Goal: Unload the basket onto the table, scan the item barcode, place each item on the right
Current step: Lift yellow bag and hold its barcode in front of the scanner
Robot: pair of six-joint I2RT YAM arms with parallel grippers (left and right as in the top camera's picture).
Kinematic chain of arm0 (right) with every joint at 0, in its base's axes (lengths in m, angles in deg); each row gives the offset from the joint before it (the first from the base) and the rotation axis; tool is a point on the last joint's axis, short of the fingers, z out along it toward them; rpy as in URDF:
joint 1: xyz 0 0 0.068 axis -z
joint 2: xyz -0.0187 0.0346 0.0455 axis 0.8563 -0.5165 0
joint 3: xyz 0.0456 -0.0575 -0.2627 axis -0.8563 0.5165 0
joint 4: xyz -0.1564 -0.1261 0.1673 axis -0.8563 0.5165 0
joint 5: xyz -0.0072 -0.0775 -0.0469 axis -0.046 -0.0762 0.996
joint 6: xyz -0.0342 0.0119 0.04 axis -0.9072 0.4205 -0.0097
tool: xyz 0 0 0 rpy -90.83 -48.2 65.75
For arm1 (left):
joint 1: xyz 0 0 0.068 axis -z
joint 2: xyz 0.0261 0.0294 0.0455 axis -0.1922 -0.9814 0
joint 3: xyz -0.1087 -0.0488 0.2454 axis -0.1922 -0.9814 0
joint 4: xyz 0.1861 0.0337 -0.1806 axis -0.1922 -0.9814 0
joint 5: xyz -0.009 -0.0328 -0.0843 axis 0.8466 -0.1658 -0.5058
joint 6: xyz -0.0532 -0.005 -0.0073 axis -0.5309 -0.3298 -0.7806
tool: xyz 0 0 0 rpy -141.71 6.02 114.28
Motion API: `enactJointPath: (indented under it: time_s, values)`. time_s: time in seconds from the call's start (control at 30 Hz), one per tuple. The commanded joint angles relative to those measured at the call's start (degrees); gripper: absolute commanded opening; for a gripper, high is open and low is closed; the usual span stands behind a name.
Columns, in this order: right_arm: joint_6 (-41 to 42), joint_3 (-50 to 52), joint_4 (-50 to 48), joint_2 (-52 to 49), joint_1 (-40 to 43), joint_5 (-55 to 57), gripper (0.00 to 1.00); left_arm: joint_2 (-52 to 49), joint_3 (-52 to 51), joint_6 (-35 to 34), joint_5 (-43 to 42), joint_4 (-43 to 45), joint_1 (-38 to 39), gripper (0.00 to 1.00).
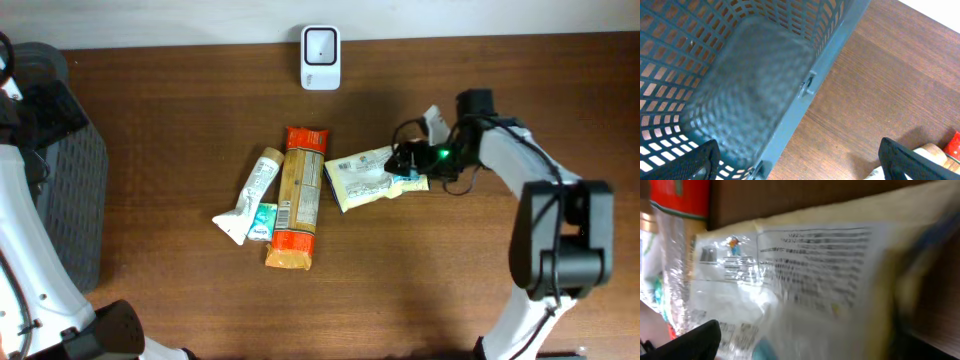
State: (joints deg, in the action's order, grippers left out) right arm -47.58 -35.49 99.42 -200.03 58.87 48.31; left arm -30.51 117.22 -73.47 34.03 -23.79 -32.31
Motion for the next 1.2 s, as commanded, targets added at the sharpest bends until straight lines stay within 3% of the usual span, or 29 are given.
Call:
enactJointPath:
  time_s: [0.0, 0.07, 0.1, 0.13, 0.17, 0.2, 0.23, 0.37, 0.53, 0.63, 0.73, 0.87, 0.97, 1.0, 1.03, 1.17]
  values:
    - [-1.0, -0.3, -2.1, -5.6, -4.1, -1.4, 0.97, 0.3, 0.5, 0.9, 0.2, 0.0, -0.2, 0.99]
    - [-0.8, -0.3, -3.1, -6.7, -5.2, -0.8, 0.87, 0.3, 0.5, 0.9, 0.2, 0.0, -0.2, 0.99]
    - [-0.8, -0.3, -3.1, -6.7, -5.2, -0.2, 0.75, 0.3, 0.5, 0.9, 0.2, 0.0, -0.2, 0.99]
    - [-0.8, -0.3, -3.1, -6.7, -5.4, 0.1, 0.44, 0.3, 0.5, 0.9, 0.2, 0.0, -0.2, 0.99]
    - [-0.8, -0.3, -3.1, -6.7, -5.6, 0.1, 0.25, 0.3, 0.5, 0.9, 0.2, 0.0, -0.2, 0.99]
    - [-0.8, -0.3, -3.1, -6.7, -5.6, 0.1, 0.09, 0.3, 0.5, 0.9, 0.2, 0.0, -0.2, 0.99]
    - [-0.8, -0.3, -3.0, -6.7, -5.6, 0.0, 0.04, 0.3, 0.5, 0.9, 0.2, 0.0, -0.2, 0.99]
    - [-0.8, -0.8, 0.7, -2.6, -5.5, -3.5, 0.04, 0.3, 0.5, 0.9, 0.2, 0.0, -0.2, 0.99]
    - [-0.3, -0.8, 5.2, 23.0, -5.6, -4.0, 0.04, 0.3, 0.5, 0.9, 0.2, 0.0, -0.2, 0.99]
    - [9.2, -0.8, 5.4, 32.8, -5.7, 3.1, 0.04, 0.3, 0.5, 0.9, 0.2, 0.0, -0.2, 0.99]
    - [13.5, -0.8, 6.5, 36.4, -11.5, 26.7, 0.04, 0.3, 0.5, 0.9, 0.2, 0.0, -0.2, 0.99]
    - [15.2, -0.8, 4.3, 37.0, -31.3, 62.1, 0.04, 0.3, 0.5, 0.9, 0.2, 0.0, -0.2, 0.99]
    - [14.7, -0.8, 0.1, 36.8, -41.7, 88.0, 0.04, 0.3, 0.5, 0.9, 0.2, 0.0, -0.2, 0.99]
    - [10.2, -0.8, -3.6, 36.1, -44.7, 97.0, 0.04, 0.3, 0.5, 0.9, 0.2, 0.0, -0.2, 0.99]
    - [2.2, -0.8, -9.6, 35.1, -45.9, 99.1, 0.04, 0.3, 0.5, 0.9, 0.2, 0.0, -0.2, 0.99]
    - [-36.9, -0.8, -43.3, 28.7, -46.1, 97.2, 0.04, 0.3, 0.5, 0.9, 0.2, 0.0, -0.2, 0.99]
